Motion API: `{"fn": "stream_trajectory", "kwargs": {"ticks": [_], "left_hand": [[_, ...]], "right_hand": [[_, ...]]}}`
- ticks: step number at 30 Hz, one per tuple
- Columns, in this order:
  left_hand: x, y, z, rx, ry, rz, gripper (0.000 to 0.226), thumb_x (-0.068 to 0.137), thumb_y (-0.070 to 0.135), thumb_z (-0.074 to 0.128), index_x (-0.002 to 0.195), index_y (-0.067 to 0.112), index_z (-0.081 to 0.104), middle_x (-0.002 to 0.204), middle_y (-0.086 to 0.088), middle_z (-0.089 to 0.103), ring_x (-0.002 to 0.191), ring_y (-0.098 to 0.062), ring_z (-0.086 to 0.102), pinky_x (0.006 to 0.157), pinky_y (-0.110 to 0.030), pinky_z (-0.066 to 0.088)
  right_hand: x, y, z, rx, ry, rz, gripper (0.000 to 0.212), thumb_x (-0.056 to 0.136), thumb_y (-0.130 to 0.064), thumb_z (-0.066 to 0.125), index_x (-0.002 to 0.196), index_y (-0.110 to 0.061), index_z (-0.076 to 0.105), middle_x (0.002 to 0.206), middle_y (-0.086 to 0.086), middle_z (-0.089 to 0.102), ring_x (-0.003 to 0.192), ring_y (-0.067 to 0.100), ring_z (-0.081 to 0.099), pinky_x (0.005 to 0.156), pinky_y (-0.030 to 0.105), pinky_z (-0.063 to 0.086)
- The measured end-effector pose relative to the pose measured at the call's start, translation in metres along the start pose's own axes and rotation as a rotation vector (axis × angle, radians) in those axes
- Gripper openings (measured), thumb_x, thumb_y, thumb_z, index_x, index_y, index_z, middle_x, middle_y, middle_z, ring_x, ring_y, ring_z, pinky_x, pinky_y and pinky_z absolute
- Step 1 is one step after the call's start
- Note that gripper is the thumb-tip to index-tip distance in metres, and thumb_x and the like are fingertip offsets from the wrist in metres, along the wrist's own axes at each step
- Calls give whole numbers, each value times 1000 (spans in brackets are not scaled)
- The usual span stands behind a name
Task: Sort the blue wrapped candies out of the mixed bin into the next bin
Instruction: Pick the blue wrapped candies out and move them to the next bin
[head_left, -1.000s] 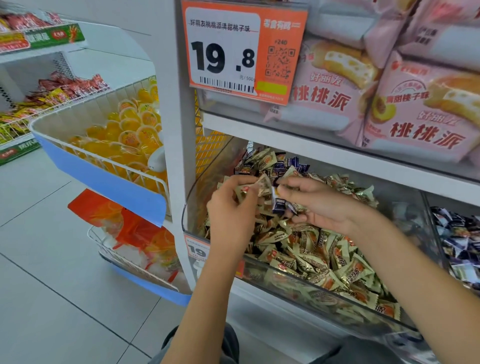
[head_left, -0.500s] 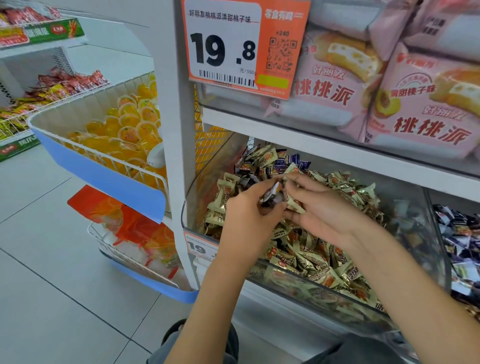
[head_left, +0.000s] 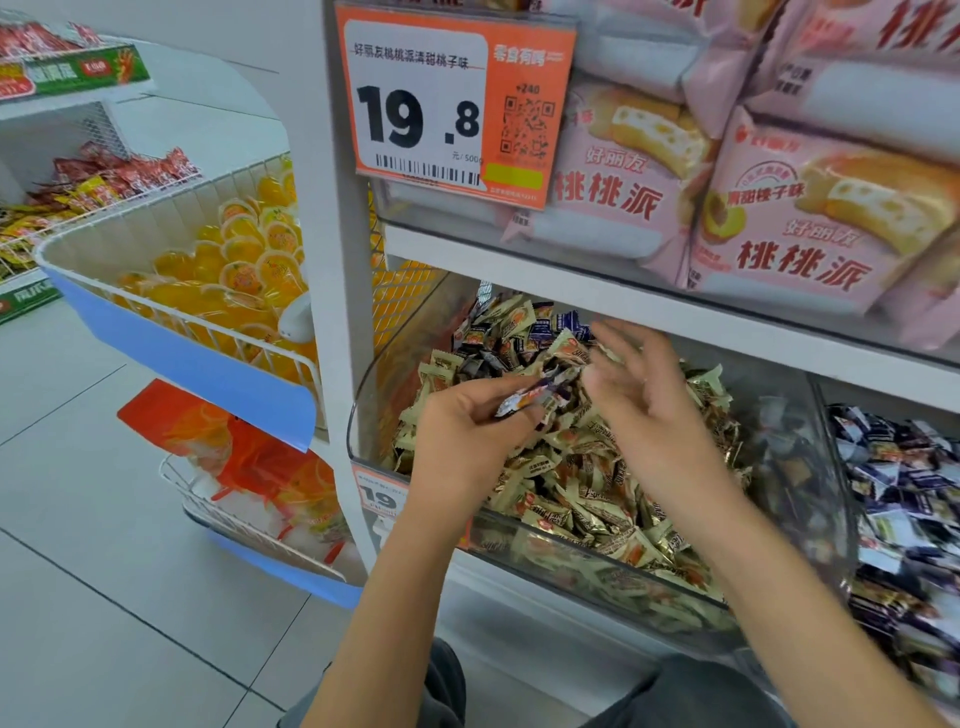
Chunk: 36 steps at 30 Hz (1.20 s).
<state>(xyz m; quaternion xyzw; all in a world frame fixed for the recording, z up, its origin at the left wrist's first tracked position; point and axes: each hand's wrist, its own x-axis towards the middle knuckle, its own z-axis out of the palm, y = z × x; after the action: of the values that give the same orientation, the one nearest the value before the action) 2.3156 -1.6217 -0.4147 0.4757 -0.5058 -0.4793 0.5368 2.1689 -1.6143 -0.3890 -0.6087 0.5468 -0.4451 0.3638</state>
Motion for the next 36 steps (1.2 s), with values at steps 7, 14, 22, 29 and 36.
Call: {"fn": "stream_trajectory", "kwargs": {"ticks": [7,14,22,29,36], "left_hand": [[-12,-2,11,317,-128,98,37,92,3,49,123,20,58,100,8,70,90,0,65,78,-25,56],[-14,1,9,284,-123,115,50,86,-10,49,120,27,56,117,18,59,92,14,56,69,-7,42],[-17,-11,8,703,-224,203,28,88,0,53,100,20,69,95,15,63,89,-4,58,78,-19,46],[-24,-14,1,729,-156,225,24,88,1,56,95,19,70,89,9,67,78,-9,60,66,-20,44],[-23,-12,-13,699,-53,206,26,86,-2,55,94,16,72,92,5,70,86,-13,64,78,-28,51]], "right_hand": [[-9,5,56,221,89,16,25,95,-23,52,117,-35,57,115,-22,56,102,-21,47,84,7,41],[-12,2,16,253,398,3,31,97,0,42,95,-24,62,102,-7,64,82,3,63,77,16,50],[-81,30,-114,-325,498,71,26,96,-4,43,97,-24,61,95,-17,63,75,9,59,74,40,50],[-88,40,-130,-692,370,90,19,91,-12,56,93,-31,58,95,-7,63,43,6,50,45,20,42],[-22,2,-35,-799,201,-231,16,89,-8,55,96,-20,64,85,-7,64,70,11,58,74,29,52]]}}
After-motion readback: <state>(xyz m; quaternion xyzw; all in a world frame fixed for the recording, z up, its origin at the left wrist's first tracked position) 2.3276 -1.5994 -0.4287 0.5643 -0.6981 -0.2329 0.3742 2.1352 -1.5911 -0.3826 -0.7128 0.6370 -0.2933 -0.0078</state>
